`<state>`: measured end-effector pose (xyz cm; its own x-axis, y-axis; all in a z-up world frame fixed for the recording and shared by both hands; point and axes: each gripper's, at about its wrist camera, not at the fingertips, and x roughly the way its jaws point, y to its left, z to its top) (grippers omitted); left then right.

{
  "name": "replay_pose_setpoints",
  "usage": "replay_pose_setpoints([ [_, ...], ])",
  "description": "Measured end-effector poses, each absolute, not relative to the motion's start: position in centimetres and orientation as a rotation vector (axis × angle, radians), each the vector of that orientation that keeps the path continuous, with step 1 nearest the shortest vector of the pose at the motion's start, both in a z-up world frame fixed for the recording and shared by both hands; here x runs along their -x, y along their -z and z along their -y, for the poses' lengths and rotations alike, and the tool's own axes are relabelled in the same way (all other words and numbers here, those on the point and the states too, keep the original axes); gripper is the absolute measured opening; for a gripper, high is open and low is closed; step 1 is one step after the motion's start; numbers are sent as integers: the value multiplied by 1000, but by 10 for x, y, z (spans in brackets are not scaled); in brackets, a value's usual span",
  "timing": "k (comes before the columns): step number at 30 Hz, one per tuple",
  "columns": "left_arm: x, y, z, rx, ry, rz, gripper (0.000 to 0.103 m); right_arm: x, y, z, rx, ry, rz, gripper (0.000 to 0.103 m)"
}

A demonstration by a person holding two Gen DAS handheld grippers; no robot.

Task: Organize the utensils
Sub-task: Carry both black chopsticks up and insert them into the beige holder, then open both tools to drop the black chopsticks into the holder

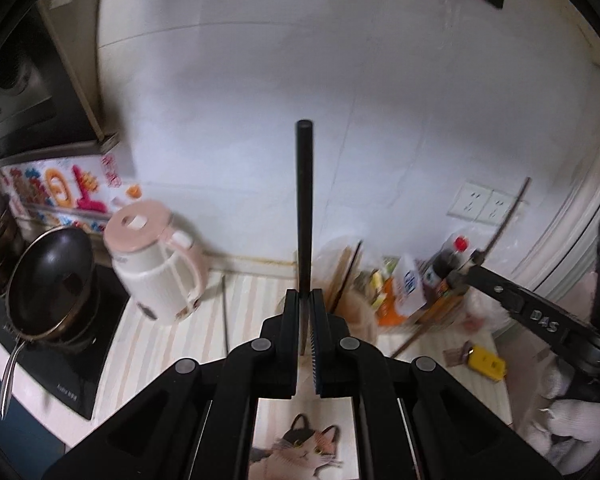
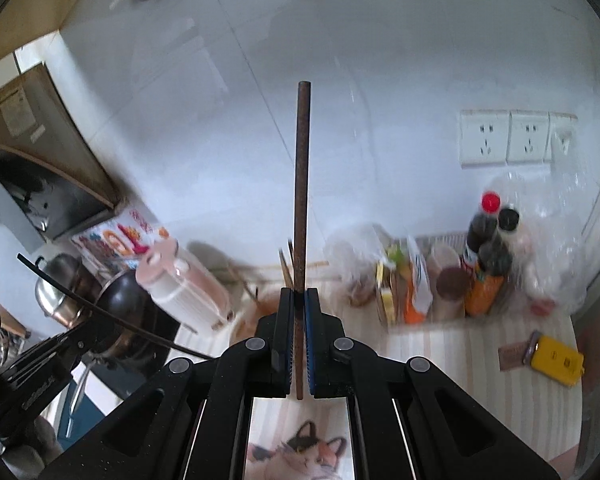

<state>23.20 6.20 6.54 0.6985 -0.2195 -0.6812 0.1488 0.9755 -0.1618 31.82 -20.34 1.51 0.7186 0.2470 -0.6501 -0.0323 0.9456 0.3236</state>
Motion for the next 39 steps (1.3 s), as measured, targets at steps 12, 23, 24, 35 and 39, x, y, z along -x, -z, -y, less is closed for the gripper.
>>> replay_pose_setpoints([
  [12,-302,-52,-25,33,272,-817,2,-392,-6,199,-313,-93,-733,5],
  [23,-335,-4,-21,31,289,-999,6,-424,54,188,-296,-116,-875,7],
  [24,-336,-2,-23,34,281,-1018,6,-425,58,188,-298,-126,-893,9],
  [35,-285,8,-54,50,112,-930,96,-356,74,262,-383,40,-917,67],
  [39,-258,41,-45,-2,94,-958,103,-318,116,306,-404,148,-997,72],
])
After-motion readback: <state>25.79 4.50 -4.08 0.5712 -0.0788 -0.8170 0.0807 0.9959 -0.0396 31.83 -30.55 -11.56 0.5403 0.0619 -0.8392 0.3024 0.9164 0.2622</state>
